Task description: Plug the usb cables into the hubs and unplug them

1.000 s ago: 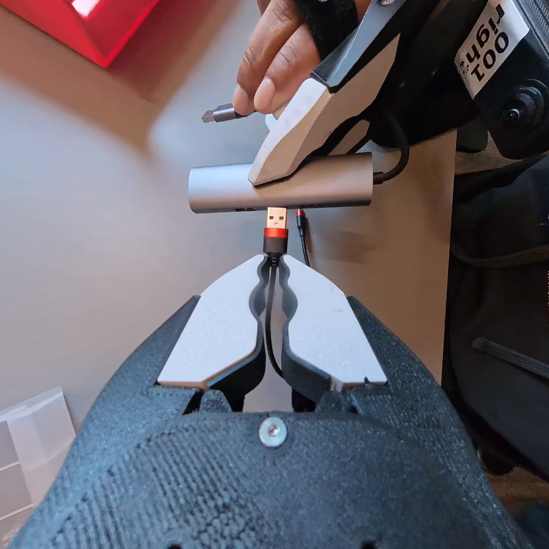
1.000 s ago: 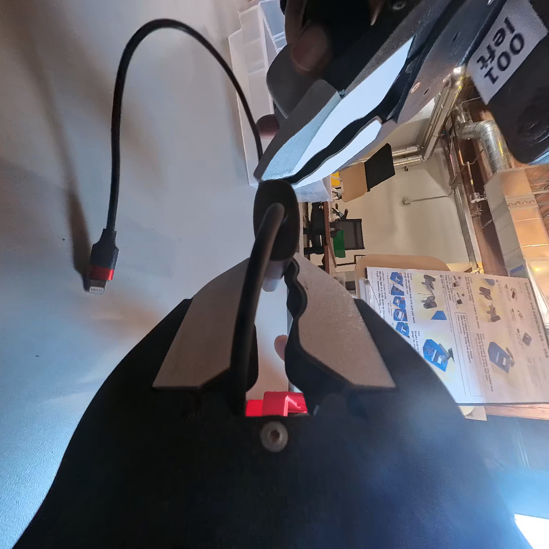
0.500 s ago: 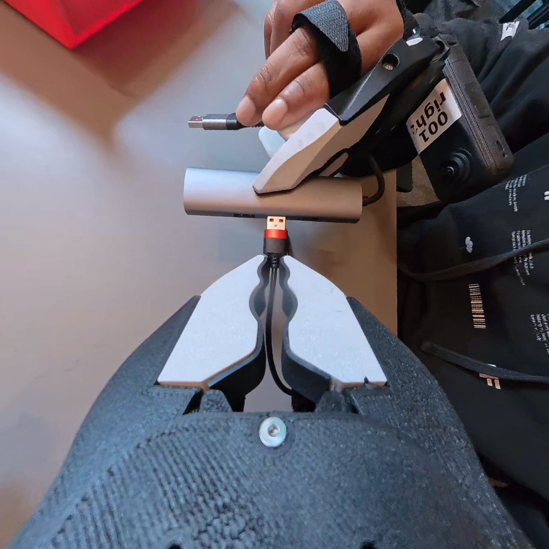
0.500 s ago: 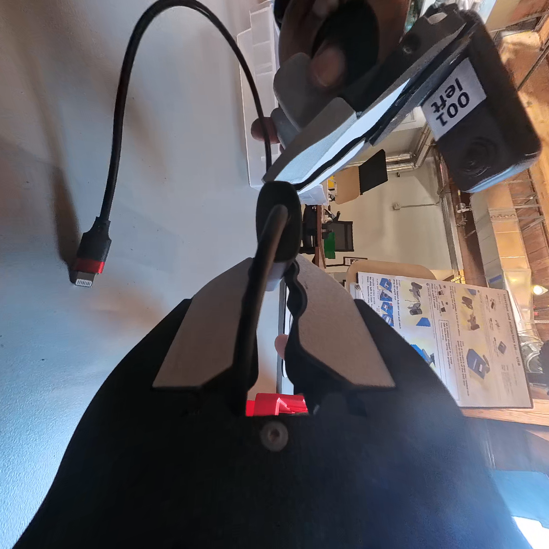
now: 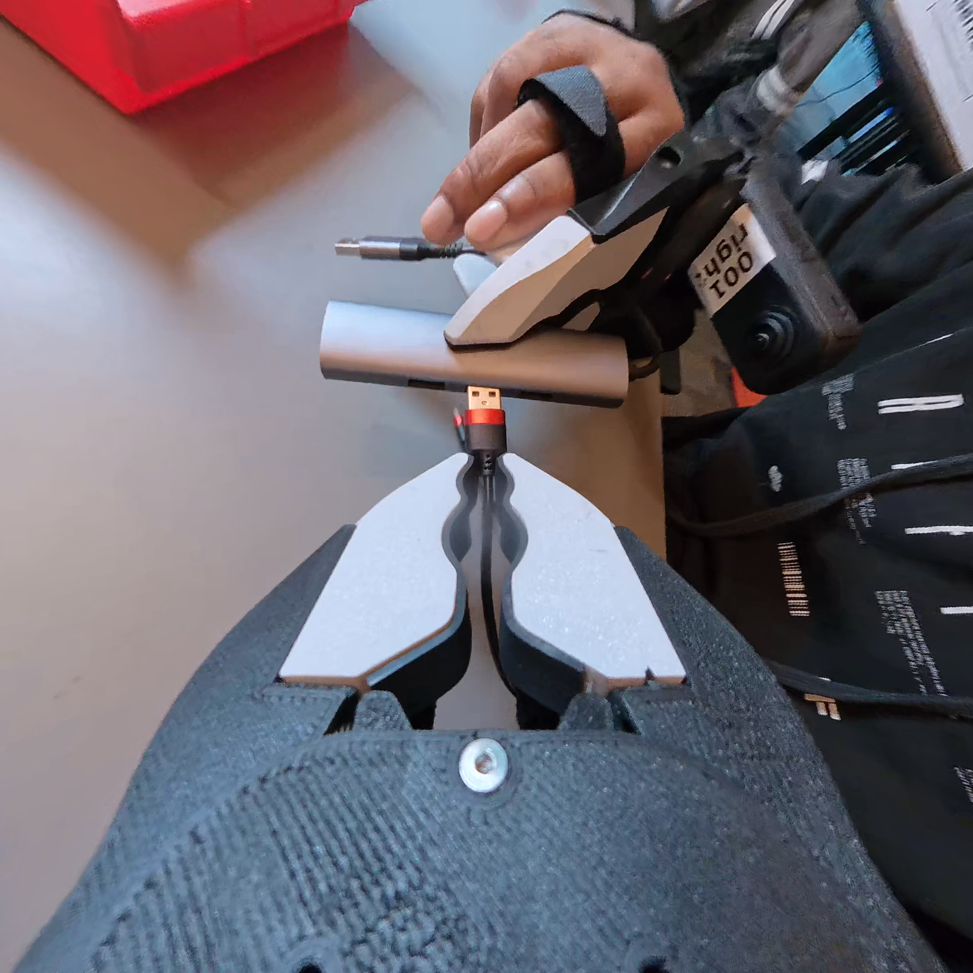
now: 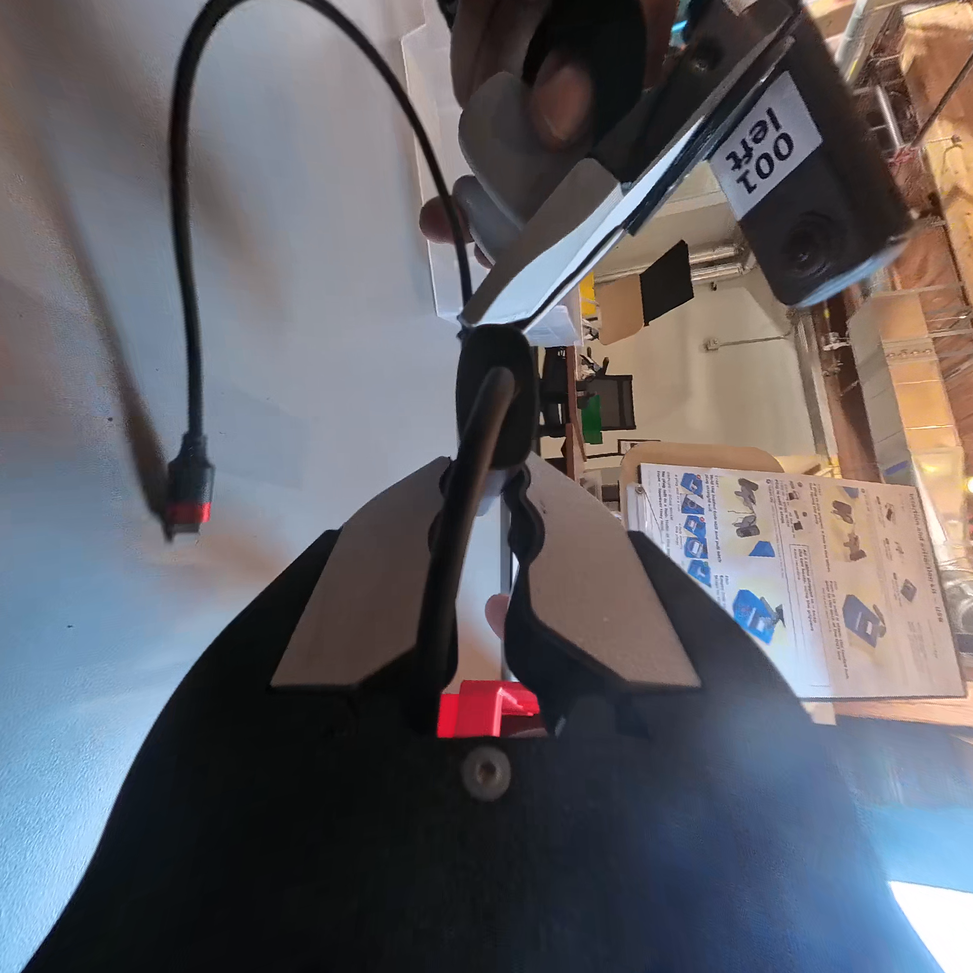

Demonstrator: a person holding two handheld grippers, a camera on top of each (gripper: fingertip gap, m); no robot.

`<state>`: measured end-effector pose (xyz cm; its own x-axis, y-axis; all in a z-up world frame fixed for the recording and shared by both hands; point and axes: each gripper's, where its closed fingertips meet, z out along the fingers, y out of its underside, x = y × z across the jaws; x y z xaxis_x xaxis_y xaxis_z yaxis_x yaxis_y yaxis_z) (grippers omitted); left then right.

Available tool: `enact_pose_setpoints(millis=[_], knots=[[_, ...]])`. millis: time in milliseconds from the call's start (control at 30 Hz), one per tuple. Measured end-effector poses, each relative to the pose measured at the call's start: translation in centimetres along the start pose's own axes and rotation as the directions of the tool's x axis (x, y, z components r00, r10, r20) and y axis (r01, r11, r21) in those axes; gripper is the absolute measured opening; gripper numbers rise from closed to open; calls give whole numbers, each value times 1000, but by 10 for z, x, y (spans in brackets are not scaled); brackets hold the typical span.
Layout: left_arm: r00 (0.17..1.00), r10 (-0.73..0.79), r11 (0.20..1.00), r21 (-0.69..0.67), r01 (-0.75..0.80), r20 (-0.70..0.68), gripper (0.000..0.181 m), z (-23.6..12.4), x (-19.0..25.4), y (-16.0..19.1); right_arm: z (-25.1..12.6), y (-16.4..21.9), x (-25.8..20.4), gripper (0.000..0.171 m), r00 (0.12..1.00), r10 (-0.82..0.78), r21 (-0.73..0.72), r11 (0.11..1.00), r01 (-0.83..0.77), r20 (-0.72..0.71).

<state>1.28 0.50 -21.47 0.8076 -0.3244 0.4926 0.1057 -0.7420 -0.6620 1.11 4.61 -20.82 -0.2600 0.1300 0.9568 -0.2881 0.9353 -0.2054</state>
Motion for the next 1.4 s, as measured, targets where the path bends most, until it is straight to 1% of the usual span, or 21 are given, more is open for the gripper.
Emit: enact_pose_setpoints(millis=[100,200,300,567,700,867,967,1067,1133,1400], knots=[[999,-14,999,44,15,-30,6,-5,2,-7,-2,-2,-2,16,1000,-6,8,1000,6,15],[1000,-3,1000,27,3,-22,6,-3,2,-4,-2,-2,-3,16,1000,8,12,1000,-8,16],[999,-11,999,48,13,-41,5,-3,4,-6,-3,-3,-3,16,1000,18,14,1000,-18,18],[1000,11,998,58,-11,-13,6,-2,4,-8,-4,-2,-5,16,996,88,18,996,-89,23],[1000,11,997,75,-10,-17,6,-3,4,-11,-3,0,-2,16,989,147,19,989,-147,13],[998,3,991,136,5,-55,6,-9,13,-21,-5,-3,5,16,962,273,75,959,-274,27],[998,3,990,141,5,-56,6,-9,15,-22,-5,-3,9,17,940,338,101,935,-340,35],[997,-21,989,146,31,-69,6,-7,15,-23,-7,-3,11,17,943,330,106,938,-331,33],[997,-27,987,159,39,-73,6,-8,14,-24,-8,-4,10,16,955,294,105,949,-297,38],[997,-20,988,153,31,-68,6,-10,13,-24,-7,-8,6,17,962,267,106,957,-271,50]])
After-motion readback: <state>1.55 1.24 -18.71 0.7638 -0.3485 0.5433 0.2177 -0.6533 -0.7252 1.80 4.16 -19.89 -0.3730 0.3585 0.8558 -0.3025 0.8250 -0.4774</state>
